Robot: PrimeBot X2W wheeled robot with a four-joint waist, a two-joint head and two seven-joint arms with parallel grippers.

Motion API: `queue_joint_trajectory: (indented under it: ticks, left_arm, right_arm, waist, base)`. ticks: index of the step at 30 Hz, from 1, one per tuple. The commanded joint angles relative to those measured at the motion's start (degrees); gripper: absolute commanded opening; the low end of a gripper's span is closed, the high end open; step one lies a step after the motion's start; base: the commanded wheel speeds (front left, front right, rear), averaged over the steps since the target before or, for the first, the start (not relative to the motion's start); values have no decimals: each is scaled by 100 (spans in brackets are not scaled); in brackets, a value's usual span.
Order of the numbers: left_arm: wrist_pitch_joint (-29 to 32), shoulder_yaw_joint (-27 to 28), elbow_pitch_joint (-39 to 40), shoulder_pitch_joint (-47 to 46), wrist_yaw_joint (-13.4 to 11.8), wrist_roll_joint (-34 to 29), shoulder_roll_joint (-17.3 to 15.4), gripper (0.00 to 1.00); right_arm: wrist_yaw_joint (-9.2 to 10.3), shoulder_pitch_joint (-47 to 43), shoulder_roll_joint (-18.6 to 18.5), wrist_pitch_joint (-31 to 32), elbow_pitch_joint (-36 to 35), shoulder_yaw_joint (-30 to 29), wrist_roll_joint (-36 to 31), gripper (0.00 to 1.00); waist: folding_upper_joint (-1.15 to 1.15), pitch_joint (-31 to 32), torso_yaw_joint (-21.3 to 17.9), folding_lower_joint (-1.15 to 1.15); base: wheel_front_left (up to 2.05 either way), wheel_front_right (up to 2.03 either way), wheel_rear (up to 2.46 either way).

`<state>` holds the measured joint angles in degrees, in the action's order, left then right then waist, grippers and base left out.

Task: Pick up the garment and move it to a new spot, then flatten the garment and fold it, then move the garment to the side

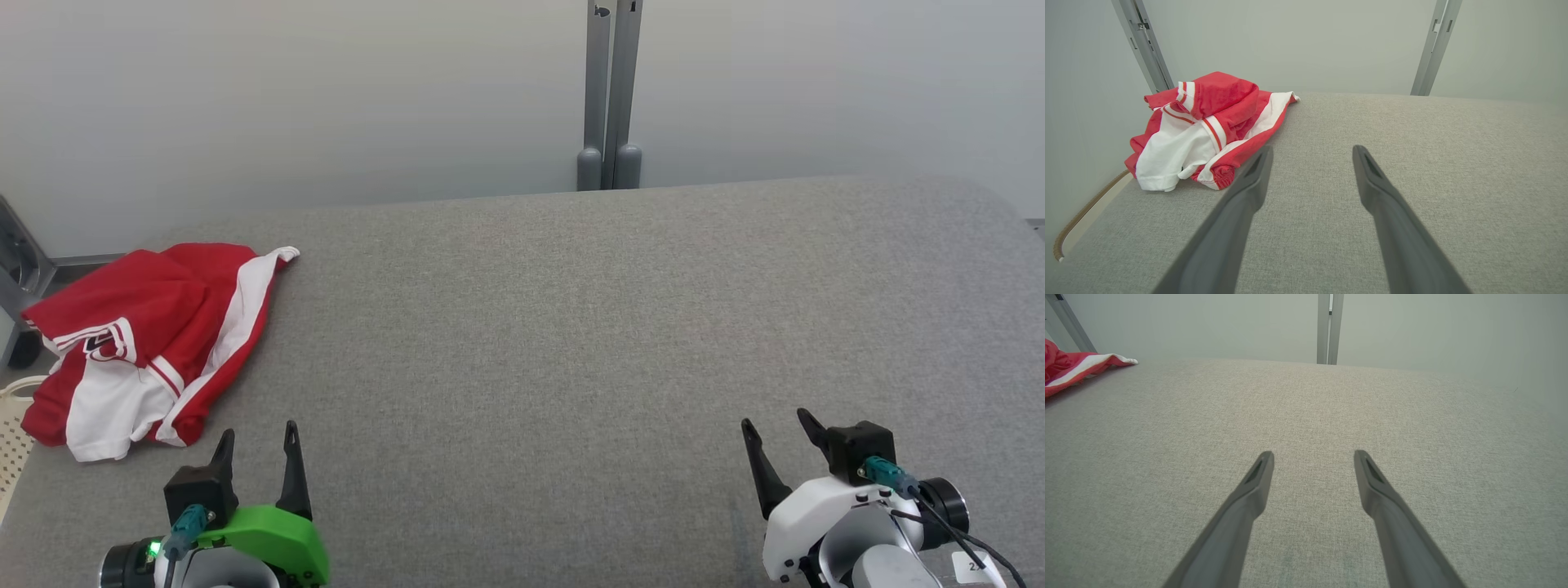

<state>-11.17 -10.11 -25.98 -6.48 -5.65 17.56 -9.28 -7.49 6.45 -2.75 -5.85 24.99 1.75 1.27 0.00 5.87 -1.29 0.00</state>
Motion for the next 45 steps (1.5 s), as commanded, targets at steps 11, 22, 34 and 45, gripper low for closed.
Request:
queue_joint_trajectory:
  ticks: [11, 22, 34, 45]
  left_arm:
    - [31, -50, -27, -10, -31, 74, -60, 100]
    - [99, -79, -8, 90, -47, 129, -151, 100]
    - [290, -130, 272, 278, -132, 119, -331, 100]
    - [374, -155, 366, 321, -121, 157, -449, 100]
  right_arm:
    - [0, -2, -24, -57, 13, -16, -5, 100]
    - [0, -151, -22, -150, 10, -17, 94, 100]
    - [1, -155, -22, -301, 127, 127, 352, 100]
    - [1, -141, -22, -397, 255, 202, 413, 100]
  waist:
    - [0, 11, 109, 0]
    - [0, 33, 882, 0]
    - [0, 20, 2002, 0]
    - [0, -10, 2608, 0]
  base:
    - [0, 0, 0]
    - [0, 0, 0]
    - [0, 0, 0]
    - [0, 0, 0]
